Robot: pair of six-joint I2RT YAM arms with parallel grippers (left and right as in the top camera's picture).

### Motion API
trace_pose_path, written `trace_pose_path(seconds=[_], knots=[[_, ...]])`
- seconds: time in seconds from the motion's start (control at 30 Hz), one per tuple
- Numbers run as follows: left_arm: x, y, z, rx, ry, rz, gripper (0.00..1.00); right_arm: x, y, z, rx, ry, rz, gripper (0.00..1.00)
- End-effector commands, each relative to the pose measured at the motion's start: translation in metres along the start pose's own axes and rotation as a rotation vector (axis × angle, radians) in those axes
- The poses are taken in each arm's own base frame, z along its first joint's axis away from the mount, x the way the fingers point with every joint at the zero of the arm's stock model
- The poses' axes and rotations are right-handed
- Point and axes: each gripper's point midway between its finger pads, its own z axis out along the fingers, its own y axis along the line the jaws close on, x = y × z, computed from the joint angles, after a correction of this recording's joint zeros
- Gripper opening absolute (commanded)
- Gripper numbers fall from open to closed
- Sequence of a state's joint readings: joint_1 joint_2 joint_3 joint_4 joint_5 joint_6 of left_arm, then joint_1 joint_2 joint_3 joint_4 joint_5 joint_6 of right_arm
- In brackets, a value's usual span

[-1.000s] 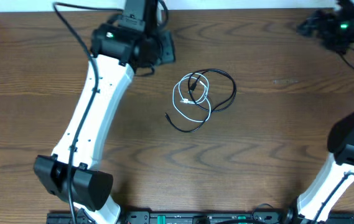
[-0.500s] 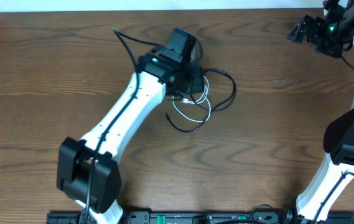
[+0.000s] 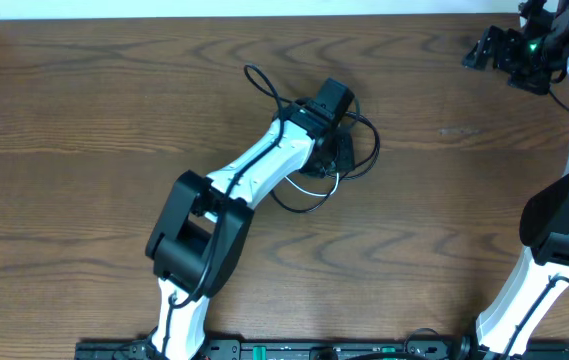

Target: Untangle cables

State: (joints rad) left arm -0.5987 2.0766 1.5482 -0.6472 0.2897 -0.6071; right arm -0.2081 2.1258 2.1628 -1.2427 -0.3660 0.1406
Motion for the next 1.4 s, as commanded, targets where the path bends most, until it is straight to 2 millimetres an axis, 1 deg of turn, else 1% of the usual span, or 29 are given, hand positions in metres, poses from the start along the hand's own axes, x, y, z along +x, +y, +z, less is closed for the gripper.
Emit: trace_pose_path(seconds=[0.0, 0.13, 0.3, 0.4, 0.53, 0.57, 0.6, 0.67, 0.77, 0.83, 0.93, 1.03, 1.07, 1.1, 1.2, 1.27, 1.37], knots=[[-0.001, 0.009, 0.011, -0.026, 0.007, -0.018, 0.48, 0.003, 0.001, 0.003, 0.001, 0.012, -0.009, 0.99], [-0.002, 0.008, 0.015, -0.022, 0.003, -0.015, 0.39, 0.003, 0.002, 0.003, 0.0, 0.013, -0.01, 0.99], [-0.011, 0.012, 0.015, -0.053, -0.043, -0.012, 0.19, 0.006, 0.009, 0.005, -0.005, 0.02, -0.024, 0.99], [-0.013, 0.014, 0.019, -0.058, -0.047, -0.012, 0.19, 0.007, 0.015, 0.007, -0.008, 0.024, -0.035, 0.99], [-0.008, 0.02, 0.032, -0.074, -0.018, -0.033, 0.19, 0.009, 0.021, 0.009, -0.013, 0.028, -0.047, 0.99], [-0.005, 0.022, 0.036, -0.08, -0.008, -0.037, 0.08, 0.009, 0.022, 0.01, -0.014, 0.029, -0.05, 0.99], [-0.003, 0.023, 0.038, -0.085, 0.001, -0.038, 0.07, 0.01, 0.024, 0.01, -0.015, 0.031, -0.054, 0.99], [-0.001, 0.024, 0.039, -0.092, 0.01, -0.038, 0.07, 0.011, 0.028, 0.012, -0.018, 0.034, -0.062, 0.99], [-0.005, 0.02, 0.03, -0.076, -0.01, -0.035, 0.07, 0.014, 0.038, 0.014, -0.032, 0.042, -0.077, 0.99], [-0.012, 0.012, 0.015, -0.052, -0.042, -0.019, 0.07, 0.017, 0.045, 0.016, -0.036, 0.05, -0.092, 0.99], [-0.025, -0.004, -0.023, 0.007, -0.117, 0.009, 0.07, 0.022, 0.058, 0.02, -0.046, 0.06, -0.118, 0.99], [-0.039, -0.02, -0.077, 0.077, -0.223, 0.048, 0.07, 0.027, 0.073, 0.024, -0.057, 0.069, -0.149, 0.99], [-0.046, -0.027, -0.116, 0.12, -0.299, 0.054, 0.08, 0.031, 0.083, 0.027, -0.064, 0.075, -0.169, 0.99], [-0.05, -0.03, -0.137, 0.147, -0.344, 0.057, 0.08, 0.034, 0.089, 0.029, -0.069, 0.08, -0.181, 0.99], [-0.058, -0.032, -0.19, 0.204, -0.452, 0.051, 0.08, 0.041, 0.105, 0.033, -0.082, 0.091, -0.216, 0.99], [-0.061, -0.029, -0.219, 0.231, -0.512, 0.043, 0.07, 0.047, 0.118, 0.036, -0.093, 0.095, -0.244, 0.99], [-0.066, -0.024, -0.252, 0.261, -0.588, 0.032, 0.07, 0.054, 0.134, 0.04, -0.106, 0.101, -0.278, 0.99]])
